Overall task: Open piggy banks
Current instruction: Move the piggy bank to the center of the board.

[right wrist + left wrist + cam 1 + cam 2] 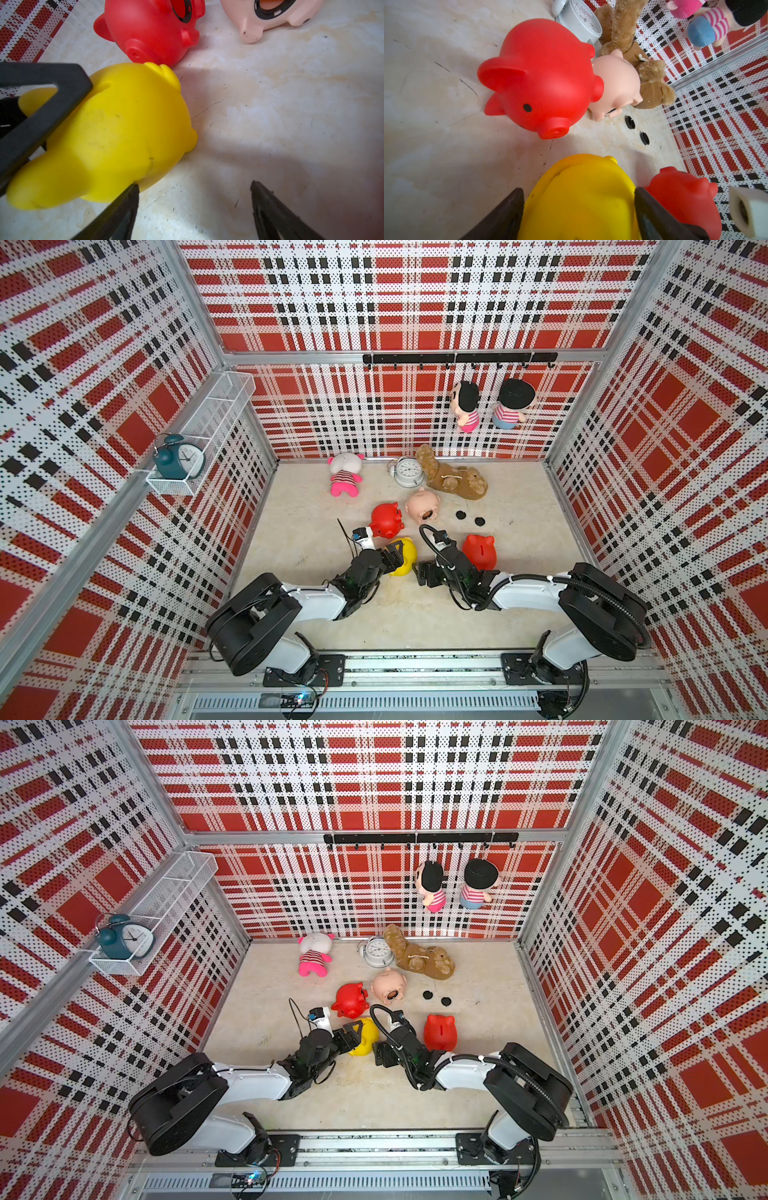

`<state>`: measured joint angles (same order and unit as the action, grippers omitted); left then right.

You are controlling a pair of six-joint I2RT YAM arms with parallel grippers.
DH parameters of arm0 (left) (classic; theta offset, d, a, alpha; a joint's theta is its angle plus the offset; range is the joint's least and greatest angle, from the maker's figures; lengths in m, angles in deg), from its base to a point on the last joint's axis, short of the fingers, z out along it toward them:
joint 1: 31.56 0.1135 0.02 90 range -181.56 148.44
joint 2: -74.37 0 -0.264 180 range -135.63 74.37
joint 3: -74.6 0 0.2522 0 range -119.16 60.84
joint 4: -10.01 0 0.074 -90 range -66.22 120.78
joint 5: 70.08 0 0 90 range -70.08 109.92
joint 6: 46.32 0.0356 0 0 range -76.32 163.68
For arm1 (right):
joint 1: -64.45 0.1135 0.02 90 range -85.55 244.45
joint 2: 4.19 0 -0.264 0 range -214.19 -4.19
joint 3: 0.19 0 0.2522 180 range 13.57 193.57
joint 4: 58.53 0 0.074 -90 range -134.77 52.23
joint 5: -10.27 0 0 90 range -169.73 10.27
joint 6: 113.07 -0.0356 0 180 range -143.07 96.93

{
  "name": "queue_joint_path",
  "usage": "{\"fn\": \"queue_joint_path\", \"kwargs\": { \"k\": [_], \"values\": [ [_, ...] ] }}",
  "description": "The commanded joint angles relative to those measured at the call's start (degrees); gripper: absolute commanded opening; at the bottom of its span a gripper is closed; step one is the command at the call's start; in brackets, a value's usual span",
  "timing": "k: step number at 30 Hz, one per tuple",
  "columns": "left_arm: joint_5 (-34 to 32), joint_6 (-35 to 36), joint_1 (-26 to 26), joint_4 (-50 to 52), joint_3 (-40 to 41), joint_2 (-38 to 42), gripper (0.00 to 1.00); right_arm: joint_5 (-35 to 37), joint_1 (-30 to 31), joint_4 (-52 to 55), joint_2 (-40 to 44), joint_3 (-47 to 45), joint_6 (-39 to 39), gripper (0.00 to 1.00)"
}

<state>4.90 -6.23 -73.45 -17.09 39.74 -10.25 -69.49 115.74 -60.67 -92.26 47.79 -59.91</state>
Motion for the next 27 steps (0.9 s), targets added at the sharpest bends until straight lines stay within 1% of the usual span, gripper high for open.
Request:
{"fn": "queue_joint_path", "kwargs": {
  "k": [1,5,8,10,16,20,23,24,27],
  "values": [
    [3.4,0.0,0.1,-3.9,1.4,-2.7,0.75,0.8,-0.2,-0.4,1.5,-0.7,0.6,0.83],
    [3.8,-1.2,0.5,-4.4,2.1,-3.5,0.66,1.2,-0.4,0.0,2.0,-1.2,0.9,0.82],
    [5.1,-4.4,1.8,-5.0,3.8,-3.4,0.58,1.2,-0.7,0.3,2.9,-1.4,1.7,0.82],
    [6.0,-7.2,2.8,-5.5,5.5,-2.9,0.56,2.5,-1.0,0.7,3.5,-1.4,2.3,0.81],
    [8.2,-13.6,5.4,-5.5,9.8,0.5,0.47,2.5,-1.8,0.9,4.7,-0.4,4.3,0.78],
    [9.5,-17.2,7.8,-5.5,11.9,2.1,0.47,2.1,-1.9,0.4,4.6,0.4,4.7,0.77],
    [9.2,-18.1,9.0,-4.3,12.4,3.2,0.49,1.9,-1.9,-0.7,3.8,0.9,4.7,0.76],
    [9.2,-18.2,9.5,-3.8,12.4,3.5,0.49,0.7,-1.9,-1.2,3.4,1.1,6.5,0.76],
    [10.0,-18.1,11.1,-2.7,12.5,3.8,0.51,-2.1,-1.9,-3.4,2.4,1.8,6.7,0.76]
  ]
}}
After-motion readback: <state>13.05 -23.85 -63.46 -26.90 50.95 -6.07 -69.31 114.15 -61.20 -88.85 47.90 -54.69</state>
